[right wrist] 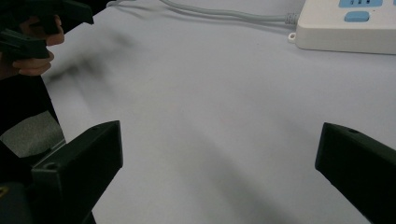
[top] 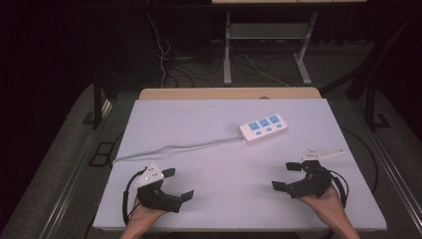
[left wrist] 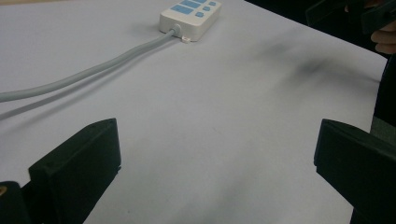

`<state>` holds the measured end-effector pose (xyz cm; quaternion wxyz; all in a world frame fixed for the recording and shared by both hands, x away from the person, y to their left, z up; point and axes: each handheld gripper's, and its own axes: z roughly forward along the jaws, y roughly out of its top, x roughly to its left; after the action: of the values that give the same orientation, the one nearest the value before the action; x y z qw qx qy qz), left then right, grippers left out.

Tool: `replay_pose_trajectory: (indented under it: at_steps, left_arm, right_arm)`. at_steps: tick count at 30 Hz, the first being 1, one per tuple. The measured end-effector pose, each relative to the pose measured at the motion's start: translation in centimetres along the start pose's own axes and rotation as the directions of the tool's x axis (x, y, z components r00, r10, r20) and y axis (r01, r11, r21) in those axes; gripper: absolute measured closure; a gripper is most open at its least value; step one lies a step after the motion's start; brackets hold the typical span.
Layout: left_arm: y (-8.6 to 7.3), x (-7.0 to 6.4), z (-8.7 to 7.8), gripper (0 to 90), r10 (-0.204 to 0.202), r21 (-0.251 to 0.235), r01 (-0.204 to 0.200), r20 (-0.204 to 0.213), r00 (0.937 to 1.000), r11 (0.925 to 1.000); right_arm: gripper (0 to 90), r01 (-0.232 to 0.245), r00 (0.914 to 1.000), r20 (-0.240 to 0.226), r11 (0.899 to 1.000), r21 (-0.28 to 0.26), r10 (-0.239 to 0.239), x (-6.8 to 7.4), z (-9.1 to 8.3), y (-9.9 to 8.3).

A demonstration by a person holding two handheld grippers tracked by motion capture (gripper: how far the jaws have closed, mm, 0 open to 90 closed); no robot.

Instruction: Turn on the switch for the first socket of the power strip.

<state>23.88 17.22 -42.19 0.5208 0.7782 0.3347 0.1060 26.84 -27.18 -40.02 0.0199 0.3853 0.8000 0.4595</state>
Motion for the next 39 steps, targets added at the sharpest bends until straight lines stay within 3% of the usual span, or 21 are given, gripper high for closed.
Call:
replay_pose_trajectory:
  at_steps: [14, 39]
  left_arm:
    - [0.0, 0.0, -0.1, 0.0, -0.003, 0.000, 0.003, -0.001, 1.0000, 1.0000]
    - [-0.1, 0.1, -0.2, 0.0, -0.008, -0.003, 0.008, -0.002, 1.0000, 1.0000]
  right_arm:
    - [0.5, 0.009, 1.0000, -0.001, 1.000, 0.009, -0.009, -0.8, 0.4, 1.9]
    - [0.5, 0.057, 0.9982, 0.014, 0.996, 0.074, -0.058, -2.0, 1.4, 6.1]
